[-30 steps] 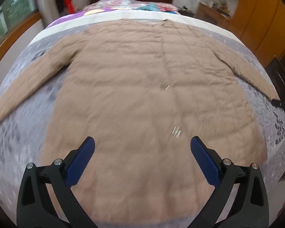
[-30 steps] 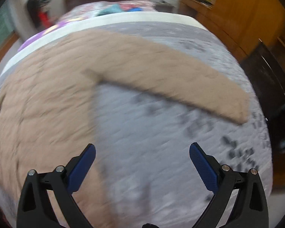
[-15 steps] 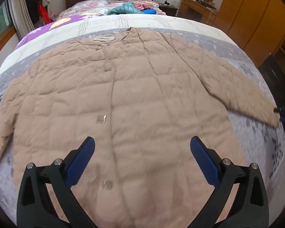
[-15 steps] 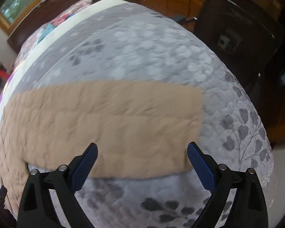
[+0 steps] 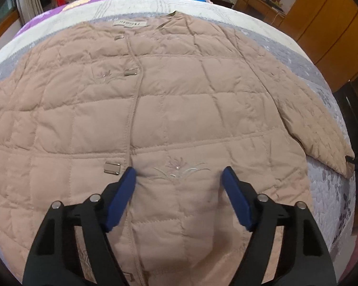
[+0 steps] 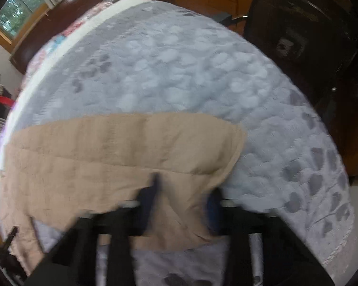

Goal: Fold large clothes

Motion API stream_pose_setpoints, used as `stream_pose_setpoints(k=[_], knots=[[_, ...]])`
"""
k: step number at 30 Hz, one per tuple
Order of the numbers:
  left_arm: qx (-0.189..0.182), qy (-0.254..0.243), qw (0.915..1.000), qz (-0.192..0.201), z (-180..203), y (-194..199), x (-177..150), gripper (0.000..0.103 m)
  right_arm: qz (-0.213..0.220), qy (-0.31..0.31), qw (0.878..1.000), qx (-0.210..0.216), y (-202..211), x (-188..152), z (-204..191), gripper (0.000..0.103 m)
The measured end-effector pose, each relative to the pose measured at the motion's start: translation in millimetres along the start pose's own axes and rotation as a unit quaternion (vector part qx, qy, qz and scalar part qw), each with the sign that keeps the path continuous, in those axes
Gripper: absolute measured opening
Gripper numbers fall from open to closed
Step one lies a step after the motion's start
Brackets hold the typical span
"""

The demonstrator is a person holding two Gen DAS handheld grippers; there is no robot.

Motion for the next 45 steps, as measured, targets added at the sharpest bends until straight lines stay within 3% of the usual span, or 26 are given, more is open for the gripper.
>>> stream_pose_setpoints(k=[2, 6, 11, 21, 26, 27, 29, 31, 34, 36, 37, 38, 41, 43, 45], knots=[[-0.003, 0.003, 1.0000, 0.008, -2, 3, 1, 0.064, 0.019, 0.006, 1.000, -0.003, 13, 2, -10, 0.010], [-0.009, 0.013, 0.9998, 0.015, -8, 10, 2, 0.044, 0.059, 0.032, 0.997, 0.041, 47, 2, -50, 0.009], [-0.033, 0.035, 0.9986, 0.021, -17, 19, 2, 0.026, 0.095, 0.104, 0.987, 0.080, 84, -10, -130, 0.009], [-0.038, 0.035, 0.9984, 0.025, -29, 28, -1, 0.023, 0.096, 0.237, 0.959, 0.123, 89, -57, -282, 0.009], [-0.041, 0.032, 0.9984, 0.024, -29, 28, -2, 0.023, 0.088, 0.267, 0.952, 0.122, 76, -75, -324, 0.010], [-0.041, 0.031, 0.9984, 0.025, -29, 28, -2, 0.023, 0.078, 0.271, 0.951, 0.129, 69, -75, -334, 0.011], [-0.043, 0.028, 0.9984, 0.023, -26, 28, -2, 0.023, 0.062, 0.281, 0.947, 0.140, 63, -83, -345, 0.026], [-0.046, 0.025, 0.9984, 0.022, -24, 29, -3, 0.024, 0.052, 0.284, 0.943, 0.168, 63, -87, -351, 0.030], [-0.056, 0.018, 0.9980, 0.022, -15, 31, -2, 0.026, 0.035, 0.264, 0.933, 0.243, 79, -88, -346, 0.038], [-0.063, 0.012, 0.9977, 0.022, -6, 31, -2, 0.031, 0.048, 0.242, 0.936, 0.251, 87, -79, -331, 0.038], [-0.070, 0.008, 0.9973, 0.022, 2, 31, -1, 0.037, 0.061, 0.228, 0.942, 0.239, 89, -71, -319, 0.038], [-0.079, 0.003, 0.9966, 0.022, 11, 31, 0, 0.041, 0.080, 0.209, 0.954, 0.200, 87, -59, -300, 0.038], [-0.113, -0.008, 0.9934, 0.015, 45, 28, 6, 0.045, 0.136, 0.161, 0.975, 0.071, 77, -33, -251, 0.039], [-0.130, -0.015, 0.9914, 0.010, 66, 22, 10, 0.047, 0.146, 0.126, 0.980, 0.052, 71, -24, -223, 0.040], [-0.145, -0.021, 0.9892, 0.006, 88, 13, 16, 0.048, 0.147, 0.095, 0.981, 0.079, 68, -21, -204, 0.040]])
Point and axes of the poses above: each gripper's, at about its wrist camera, not at the fingertips, and y roughly against the way its jaws point, z to its right, x to its top, the point moved 8 cm from there along -y, roughly the way its jaws point, and after that the axes turned 10 degrees about -x, right-handed, at the moved point
